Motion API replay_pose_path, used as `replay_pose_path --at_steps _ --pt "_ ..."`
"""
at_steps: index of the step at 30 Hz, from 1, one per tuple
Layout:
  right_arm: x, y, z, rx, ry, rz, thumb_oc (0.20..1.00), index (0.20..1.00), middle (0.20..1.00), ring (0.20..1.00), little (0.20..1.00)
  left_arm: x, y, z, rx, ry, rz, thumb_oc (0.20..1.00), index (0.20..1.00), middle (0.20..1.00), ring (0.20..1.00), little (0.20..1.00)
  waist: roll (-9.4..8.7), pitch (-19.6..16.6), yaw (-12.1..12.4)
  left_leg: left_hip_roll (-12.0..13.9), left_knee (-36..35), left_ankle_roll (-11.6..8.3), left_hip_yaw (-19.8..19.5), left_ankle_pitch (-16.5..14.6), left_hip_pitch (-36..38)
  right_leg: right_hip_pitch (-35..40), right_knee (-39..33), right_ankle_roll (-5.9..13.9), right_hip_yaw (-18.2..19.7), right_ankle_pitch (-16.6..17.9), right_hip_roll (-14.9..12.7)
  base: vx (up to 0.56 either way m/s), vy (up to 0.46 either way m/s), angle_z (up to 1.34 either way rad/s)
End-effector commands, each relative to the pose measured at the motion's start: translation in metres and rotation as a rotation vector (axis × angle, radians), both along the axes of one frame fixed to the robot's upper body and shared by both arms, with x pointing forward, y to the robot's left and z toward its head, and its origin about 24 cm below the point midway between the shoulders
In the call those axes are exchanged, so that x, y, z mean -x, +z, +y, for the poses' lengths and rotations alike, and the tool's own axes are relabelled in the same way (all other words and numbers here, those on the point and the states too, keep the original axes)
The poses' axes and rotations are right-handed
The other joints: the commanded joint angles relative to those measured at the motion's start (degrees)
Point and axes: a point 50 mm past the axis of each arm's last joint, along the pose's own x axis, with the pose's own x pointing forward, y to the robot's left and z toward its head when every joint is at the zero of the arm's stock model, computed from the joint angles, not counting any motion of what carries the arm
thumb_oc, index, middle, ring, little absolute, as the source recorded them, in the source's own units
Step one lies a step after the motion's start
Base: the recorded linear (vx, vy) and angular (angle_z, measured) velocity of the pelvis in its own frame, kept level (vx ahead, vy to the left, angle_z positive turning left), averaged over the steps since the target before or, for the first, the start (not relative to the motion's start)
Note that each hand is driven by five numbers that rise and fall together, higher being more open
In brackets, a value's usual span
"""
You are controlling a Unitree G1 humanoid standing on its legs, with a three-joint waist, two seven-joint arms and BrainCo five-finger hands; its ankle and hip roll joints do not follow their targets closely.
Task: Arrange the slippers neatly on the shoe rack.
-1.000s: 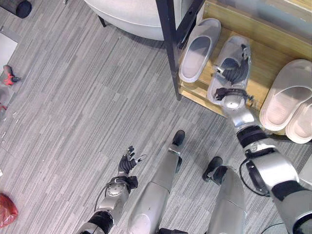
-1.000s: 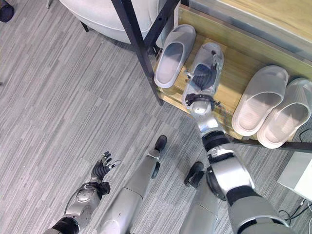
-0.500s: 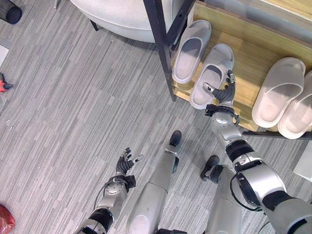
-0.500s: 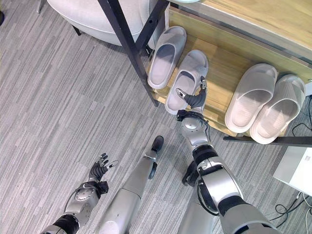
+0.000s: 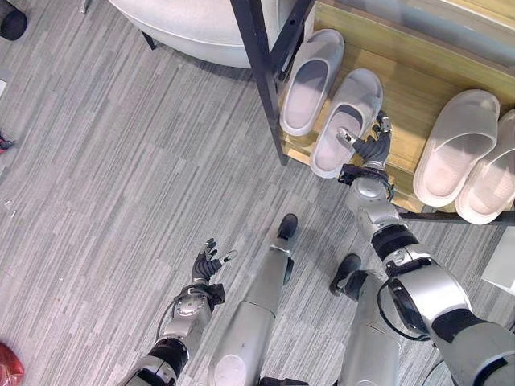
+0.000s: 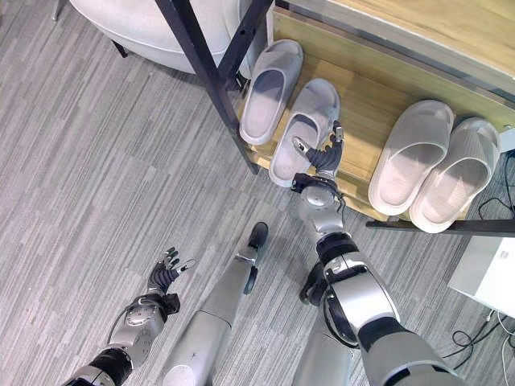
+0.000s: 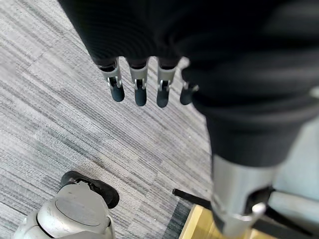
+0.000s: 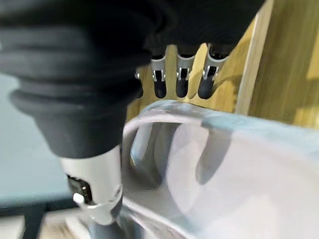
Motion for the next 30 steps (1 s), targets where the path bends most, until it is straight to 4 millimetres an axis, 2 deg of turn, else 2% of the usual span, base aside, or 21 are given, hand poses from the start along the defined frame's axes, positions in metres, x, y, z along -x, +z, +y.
replay_pose_path --at_steps 1,2,4,5,6,8,9,11,12,15,20,26,28,30 --pt "-0.010 0.035 -0.003 -0.314 0.043 -0.130 1.000 1.000 1.000 1.000 1.000 -0.012 0.010 0.007 -0.002 0.015 -0.041 1.000 1.000 1.000 1.000 1.000 2.17 3.2 2.5 0.9 4.8 1.03 1.1 -9.5 0.5 4.7 -4.9 1.79 2.5 0.7 -0.2 0.03 -0.046 -0.02" --pt "-0.013 0.051 -0.005 -0.410 0.058 -0.171 1.000 1.000 1.000 1.000 1.000 -0.013 0.010 0.008 0.000 0.000 -0.039 1.000 1.000 1.000 1.000 1.000 2.37 3.2 3.3 0.8 4.8 0.95 1.0 -9.5 0.3 4.6 -5.0 1.82 2.4 0.5 -0.3 0.03 -0.033 -0.03" --pt "-0.016 0.063 -0.007 -0.500 0.082 -0.212 1.000 1.000 1.000 1.000 1.000 -0.015 0.012 0.007 0.002 -0.018 -0.044 1.000 1.000 1.000 1.000 1.000 2.53 3.2 4.0 0.8 4.8 0.85 0.9 -9.6 0.3 4.6 -5.0 1.87 2.3 0.4 -0.4 0.02 -0.022 -0.01" --pt "-0.016 0.063 -0.007 -0.501 0.083 -0.213 1.000 1.000 1.000 1.000 1.000 -0.015 0.012 0.007 0.002 -0.018 -0.044 1.000 1.000 1.000 1.000 1.000 2.53 3.3 4.1 0.8 4.8 0.85 0.9 -9.6 0.3 4.6 -5.0 1.87 2.3 0.4 -0.4 0.03 -0.029 0.04" --pt "-0.017 0.076 -0.010 -0.508 0.092 -0.242 1.000 1.000 1.000 1.000 1.000 -0.015 0.013 0.006 0.001 -0.033 -0.047 1.000 1.000 1.000 1.000 1.000 2.51 3.1 4.6 0.7 4.8 0.80 0.9 -9.6 0.1 4.5 -5.0 1.85 2.4 0.2 -0.4 0.04 -0.030 0.06" --pt "-0.017 0.082 -0.013 -0.517 0.093 -0.255 1.000 1.000 1.000 1.000 1.000 -0.016 0.013 0.005 0.002 -0.042 -0.049 1.000 1.000 1.000 1.000 1.000 2.50 3.1 4.9 0.7 4.9 0.81 0.8 -9.6 0.0 4.3 -5.0 1.90 2.3 0.2 -0.4 0.04 -0.023 0.04" --pt "-0.017 0.093 -0.017 -0.534 0.092 -0.284 1.000 1.000 1.000 1.000 1.000 -0.015 0.013 0.003 0.003 -0.051 -0.050 1.000 1.000 1.000 1.000 1.000 2.44 3.0 5.1 0.7 5.0 0.81 0.9 -9.7 -0.2 4.3 -5.0 1.96 2.3 0.2 -0.5 0.04 -0.010 0.02" --pt "-0.017 0.097 -0.021 -0.538 0.084 -0.292 1.000 1.000 1.000 1.000 1.000 -0.015 0.012 0.002 0.004 -0.055 -0.049 1.000 1.000 1.000 1.000 1.000 2.48 3.0 5.3 0.7 5.1 0.83 0.9 -9.8 -0.3 4.2 -5.0 2.00 2.4 0.2 -0.5 0.03 -0.006 0.01" --pt "-0.017 0.106 -0.027 -0.543 0.076 -0.317 1.000 1.000 1.000 1.000 1.000 -0.014 0.011 0.000 0.005 -0.062 -0.048 1.000 1.000 1.000 1.000 1.000 2.55 3.0 5.6 0.7 5.0 0.88 1.0 -9.9 -0.3 4.2 -5.1 2.06 2.4 0.2 -0.5 0.03 0.006 0.01" --pt "-0.015 0.115 -0.040 -0.538 0.045 -0.338 1.000 1.000 1.000 1.000 1.000 -0.012 0.010 -0.001 0.005 -0.073 -0.045 1.000 1.000 1.000 1.000 1.000 2.82 3.0 5.8 0.5 5.2 0.95 1.1 -10.0 -0.6 4.1 -5.1 2.14 2.6 0.1 -0.6 0.01 0.003 0.01" --pt "-0.014 0.119 -0.054 -0.525 0.015 -0.343 1.000 1.000 1.000 1.000 1.000 -0.006 0.005 -0.001 0.005 -0.086 -0.024 1.000 1.000 1.000 1.000 1.000 3.23 3.1 6.1 0.3 4.9 0.98 1.0 -9.9 -0.4 4.3 -5.3 2.22 2.8 0.1 -0.7 0.00 0.000 0.00" --pt "-0.015 0.106 -0.067 -0.550 0.001 -0.313 1.000 1.000 1.000 1.000 1.000 0.001 -0.002 0.001 -0.007 -0.102 0.004 1.000 1.000 1.000 1.000 1.000 3.64 2.9 6.4 0.4 4.0 1.07 1.2 -9.9 1.3 5.3 -5.6 2.35 3.0 0.2 -0.8 0.00 0.000 0.00" --pt "-0.016 0.099 -0.070 -0.519 -0.001 -0.289 1.000 1.000 1.000 1.000 1.000 0.003 -0.003 0.003 -0.013 -0.107 0.005 1.000 1.000 1.000 1.000 1.000 3.84 2.7 6.5 0.6 3.7 1.04 1.4 -9.9 2.0 6.3 -6.1 2.39 3.0 0.3 -0.8 0.00 0.000 0.00" --pt "-0.017 0.090 -0.065 -0.385 0.019 -0.228 1.000 1.000 1.000 1.000 1.000 0.004 -0.004 0.005 -0.019 -0.104 0.005 1.000 1.000 1.000 1.000 1.000 3.61 2.6 6.2 0.8 3.0 1.02 1.5 -9.7 3.5 7.3 -6.6 2.34 3.1 0.6 -0.6 0.00 0.000 0.00"
